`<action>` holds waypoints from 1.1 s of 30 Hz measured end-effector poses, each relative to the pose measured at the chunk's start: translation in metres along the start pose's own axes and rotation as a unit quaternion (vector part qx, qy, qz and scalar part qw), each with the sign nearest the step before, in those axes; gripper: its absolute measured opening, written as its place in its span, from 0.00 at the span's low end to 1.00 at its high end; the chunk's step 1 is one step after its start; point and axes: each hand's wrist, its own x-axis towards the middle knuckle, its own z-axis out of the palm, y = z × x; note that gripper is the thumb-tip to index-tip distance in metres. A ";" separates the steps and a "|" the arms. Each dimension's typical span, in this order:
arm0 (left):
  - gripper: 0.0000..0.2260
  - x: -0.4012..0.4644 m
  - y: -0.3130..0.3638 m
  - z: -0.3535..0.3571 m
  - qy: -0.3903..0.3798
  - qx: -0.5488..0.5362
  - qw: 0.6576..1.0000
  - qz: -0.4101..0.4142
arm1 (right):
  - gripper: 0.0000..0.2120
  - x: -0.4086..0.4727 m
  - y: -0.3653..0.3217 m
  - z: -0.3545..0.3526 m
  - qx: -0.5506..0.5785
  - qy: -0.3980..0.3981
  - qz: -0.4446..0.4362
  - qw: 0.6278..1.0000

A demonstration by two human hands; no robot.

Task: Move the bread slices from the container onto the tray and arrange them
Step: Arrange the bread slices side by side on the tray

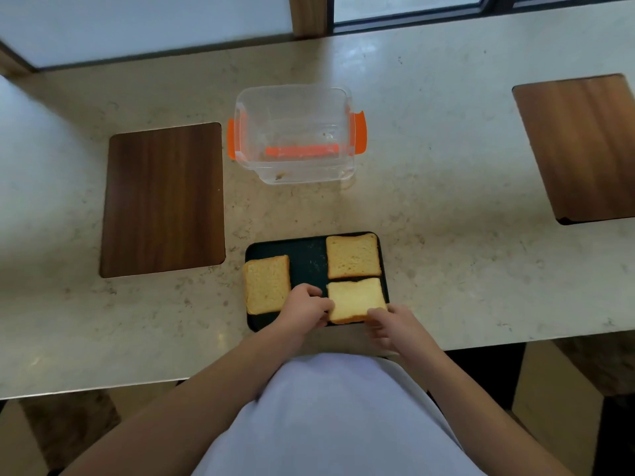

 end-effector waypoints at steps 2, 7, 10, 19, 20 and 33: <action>0.19 0.001 0.000 0.003 0.000 0.021 1.000 0.006 | 0.10 0.001 0.004 -0.004 -0.039 0.044 -0.021 0.998; 0.11 0.005 0.002 0.008 -0.026 0.005 0.999 -0.037 | 0.17 -0.004 0.014 -0.016 -0.101 0.080 -0.072 0.989; 0.14 0.008 0.000 0.010 -0.028 -0.014 0.998 -0.061 | 0.21 -0.004 0.014 -0.018 -0.210 0.110 -0.112 0.965; 0.10 0.013 0.005 0.011 0.001 -0.044 0.999 -0.018 | 0.18 0.005 0.011 -0.018 -0.174 0.095 -0.121 0.973; 0.14 0.012 0.002 0.010 -0.003 -0.020 1.000 -0.005 | 0.18 0.006 0.012 -0.018 -0.180 0.096 -0.125 0.971; 0.09 0.005 -0.012 0.013 0.058 0.451 0.856 0.246 | 0.12 0.023 0.012 -0.014 -0.409 0.145 -0.235 0.870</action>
